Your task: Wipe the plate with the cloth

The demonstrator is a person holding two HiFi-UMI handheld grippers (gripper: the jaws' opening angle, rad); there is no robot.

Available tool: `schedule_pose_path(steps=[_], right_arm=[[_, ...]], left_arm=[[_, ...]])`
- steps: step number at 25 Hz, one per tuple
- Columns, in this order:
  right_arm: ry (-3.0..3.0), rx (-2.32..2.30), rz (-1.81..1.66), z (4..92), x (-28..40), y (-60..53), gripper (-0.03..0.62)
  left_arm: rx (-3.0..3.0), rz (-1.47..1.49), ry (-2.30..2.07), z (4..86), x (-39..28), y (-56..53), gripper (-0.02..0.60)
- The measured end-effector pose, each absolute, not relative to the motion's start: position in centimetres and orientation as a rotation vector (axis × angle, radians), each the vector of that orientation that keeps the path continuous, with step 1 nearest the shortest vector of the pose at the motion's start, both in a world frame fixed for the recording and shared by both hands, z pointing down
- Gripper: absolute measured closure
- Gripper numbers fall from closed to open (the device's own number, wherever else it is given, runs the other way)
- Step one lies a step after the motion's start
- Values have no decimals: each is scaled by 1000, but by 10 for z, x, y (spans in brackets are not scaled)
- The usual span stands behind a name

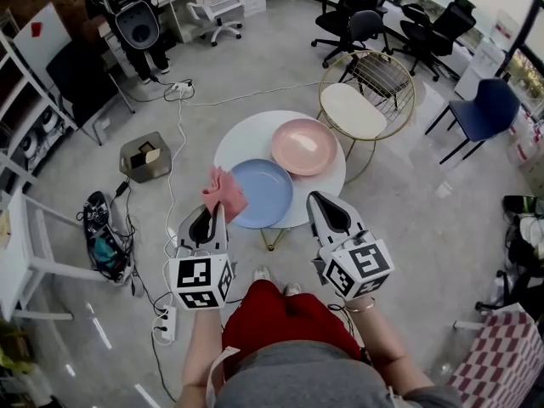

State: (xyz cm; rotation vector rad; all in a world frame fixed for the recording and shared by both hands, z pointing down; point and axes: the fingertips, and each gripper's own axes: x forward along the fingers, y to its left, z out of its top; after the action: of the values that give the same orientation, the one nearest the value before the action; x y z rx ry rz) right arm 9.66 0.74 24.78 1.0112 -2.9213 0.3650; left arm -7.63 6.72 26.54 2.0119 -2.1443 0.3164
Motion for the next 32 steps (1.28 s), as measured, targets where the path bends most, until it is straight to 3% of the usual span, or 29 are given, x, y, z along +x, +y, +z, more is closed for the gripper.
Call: schedule_pose_path(steps=[32], right_arm=[[-2951, 1024, 131, 214, 61, 53, 566]], left_arm=[[2148, 182, -2138, 231, -90, 103, 548]])
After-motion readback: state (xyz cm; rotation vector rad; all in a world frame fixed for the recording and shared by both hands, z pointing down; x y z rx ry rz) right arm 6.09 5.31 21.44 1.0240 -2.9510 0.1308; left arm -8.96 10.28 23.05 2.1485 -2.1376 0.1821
